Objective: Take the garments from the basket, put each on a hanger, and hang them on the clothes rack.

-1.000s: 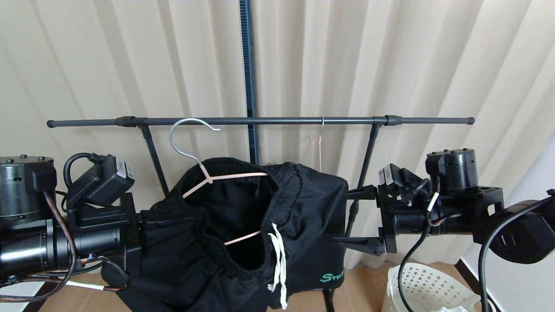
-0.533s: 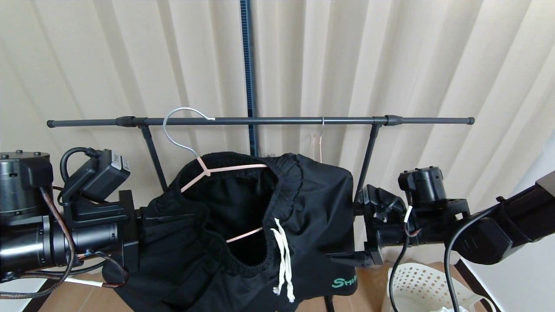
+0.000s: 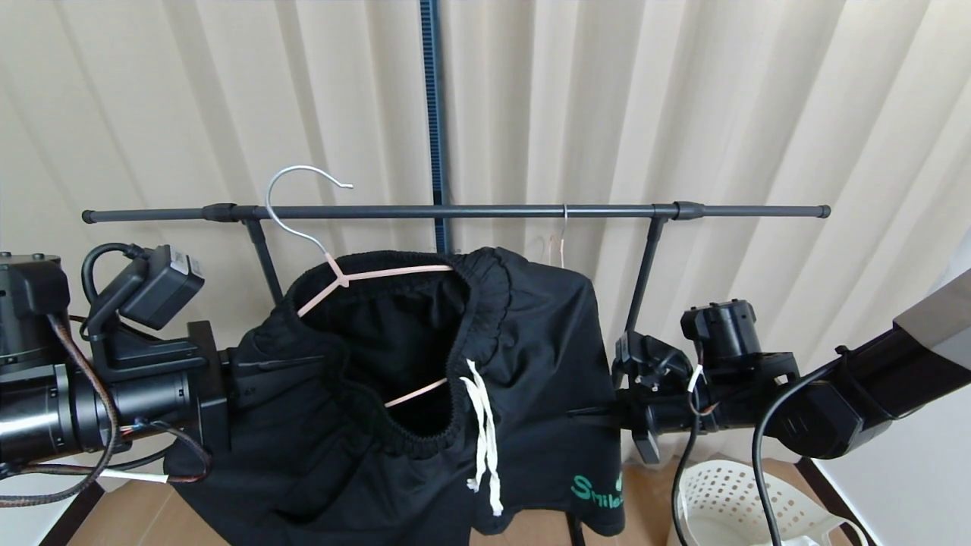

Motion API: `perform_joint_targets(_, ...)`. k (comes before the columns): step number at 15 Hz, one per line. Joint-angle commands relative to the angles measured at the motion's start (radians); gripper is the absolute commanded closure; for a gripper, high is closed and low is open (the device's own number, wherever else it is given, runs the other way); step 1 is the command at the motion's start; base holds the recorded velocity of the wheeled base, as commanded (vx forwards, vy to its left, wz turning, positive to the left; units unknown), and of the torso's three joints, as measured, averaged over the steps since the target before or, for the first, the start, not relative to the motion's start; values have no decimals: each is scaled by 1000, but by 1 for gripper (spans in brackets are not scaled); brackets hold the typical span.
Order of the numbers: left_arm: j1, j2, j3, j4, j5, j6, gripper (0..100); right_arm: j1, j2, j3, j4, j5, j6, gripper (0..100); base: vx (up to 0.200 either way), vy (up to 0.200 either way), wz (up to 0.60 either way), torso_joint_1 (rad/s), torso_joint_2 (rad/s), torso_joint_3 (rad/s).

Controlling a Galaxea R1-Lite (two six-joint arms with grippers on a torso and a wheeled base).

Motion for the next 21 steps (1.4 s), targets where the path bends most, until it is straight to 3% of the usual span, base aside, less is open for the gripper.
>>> perform_joint_targets(1,19,3,-6,-17,-1,-18,100,0,16,-2,0,-6,-1,100,0,0,0,0,0,0)
perform_joint_targets(4,37,7,-25,-42,-26,-69,100,0,21,0,0,-9,-9,100,0,0,0,0,0,0)
perform_joint_targets(7,42,15,-35,-42,-26,-73,100,-2,21,5,0,-9,-29,100,0,0,0,0,0,0)
perform_joint_targets(13,43,12,-43,-70,-27,-127,100,-2,51,-3,0,-64,-41,100,0,0,0,0,0,0)
perform_joint_targets(21,33,15,-25,-70,-27,-119,100,4,28,0,-3,-70,-35,100,0,0,0,0,0,0)
